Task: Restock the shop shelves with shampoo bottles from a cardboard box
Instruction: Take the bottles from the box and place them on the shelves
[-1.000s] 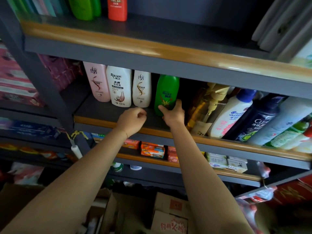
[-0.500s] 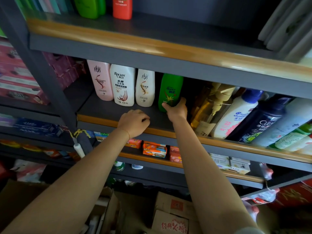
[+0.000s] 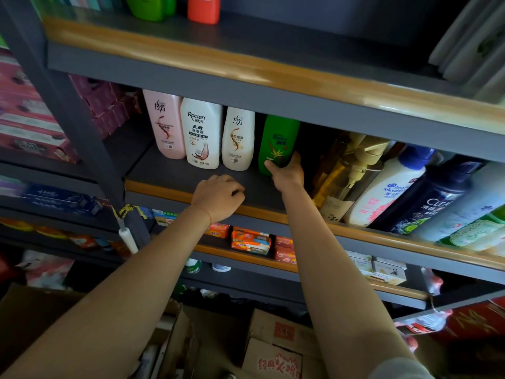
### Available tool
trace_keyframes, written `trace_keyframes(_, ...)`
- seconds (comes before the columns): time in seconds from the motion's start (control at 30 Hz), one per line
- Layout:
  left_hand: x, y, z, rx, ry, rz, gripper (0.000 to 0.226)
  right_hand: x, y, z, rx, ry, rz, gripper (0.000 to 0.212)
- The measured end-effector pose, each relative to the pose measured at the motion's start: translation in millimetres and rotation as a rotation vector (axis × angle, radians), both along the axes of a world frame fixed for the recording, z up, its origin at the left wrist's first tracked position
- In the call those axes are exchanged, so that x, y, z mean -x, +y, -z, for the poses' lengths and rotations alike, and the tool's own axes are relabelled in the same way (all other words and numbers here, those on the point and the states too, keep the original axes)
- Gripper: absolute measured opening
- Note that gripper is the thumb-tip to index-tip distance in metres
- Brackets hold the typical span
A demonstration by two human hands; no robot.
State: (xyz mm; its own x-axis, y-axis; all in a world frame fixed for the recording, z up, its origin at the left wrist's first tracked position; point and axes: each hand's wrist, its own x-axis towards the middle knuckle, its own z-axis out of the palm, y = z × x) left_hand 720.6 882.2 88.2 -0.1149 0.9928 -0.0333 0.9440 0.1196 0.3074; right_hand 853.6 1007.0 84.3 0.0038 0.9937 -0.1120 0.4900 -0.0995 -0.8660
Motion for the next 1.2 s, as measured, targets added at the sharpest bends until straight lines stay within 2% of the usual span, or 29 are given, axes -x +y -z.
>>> trace_keyframes(0.17, 0, 2, 0, -0.01, 0.005, -0.004, 0.039, 3, 2, -4, 0.004, 0.008, 0.006, 0.07)
trace_keyframes(0.3, 1, 2, 3, -0.029, 0.004, 0.0, 0.038, -4, -15, -17, -0.013, 0.018, 0.008, 0.083)
trace_keyframes(0.37, 2, 0, 5, -0.13, -0.102, -0.001, 0.034, -8, -38, -25, -0.036, 0.104, 0.042, 0.085)
trace_keyframes(0.4, 2, -4, 6, -0.226, -0.225, -0.022, 0.031, -9, -52, -29, -0.059, 0.172, 0.056, 0.079)
trace_keyframes(0.47, 4, -20, 4, -0.499, -0.425, -0.104, 0.026, -8, -87, -37, -0.102, 0.3, 0.007, 0.054)
trace_keyframes(0.53, 12, -49, 6, -0.719, -0.446, -0.223, 0.025, 2, -124, -41, -0.09, 0.393, -0.169, 0.027)
trace_keyframes(0.57, 19, -66, 11, -0.742, -0.472, -0.287, 0.027, 10, -142, -40, -0.05, 0.424, -0.274, 0.02)
trace_keyframes(0.63, 40, -106, 33, -0.628, -0.594, -0.45, 0.027, 37, -171, -25, 0.073, 0.427, -0.461, 0.014)
trace_keyframes(0.7, 67, -151, 71, -0.425, -0.663, -0.619, 0.024, 70, -195, 3, 0.203, 0.377, -0.589, 0.01)
trace_keyframes(0.83, 115, -270, 156, -0.081, -0.64, -0.961, 0.023, 140, -252, 98, 0.501, 0.151, -0.766, 0.009)
trace_keyframes(0.9, 130, -337, 197, 0.028, -0.538, -1.179, 0.025, 169, -288, 155, 0.662, 0.038, -0.84, 0.009)
trace_keyframes(0.97, 136, -394, 229, 0.126, -0.335, -1.437, 0.039, 189, -324, 205, 0.775, -0.111, -0.913, 0.01)
trace_keyframes(1.03, 138, -432, 247, 0.13, -0.276, -1.646, 0.064, 202, -357, 249, 0.852, -0.263, -0.986, 0.016)
trace_keyframes(1.1, 141, -457, 266, 0.059, -0.362, -1.751, 0.087, 212, -380, 287, 0.884, -0.387, -1.009, 0.02)
trace_keyframes(1.2, 144, -475, 286, -0.193, -0.58, -1.807, 0.089, 223, -398, 328, 0.814, -0.511, -0.993, 0.034)
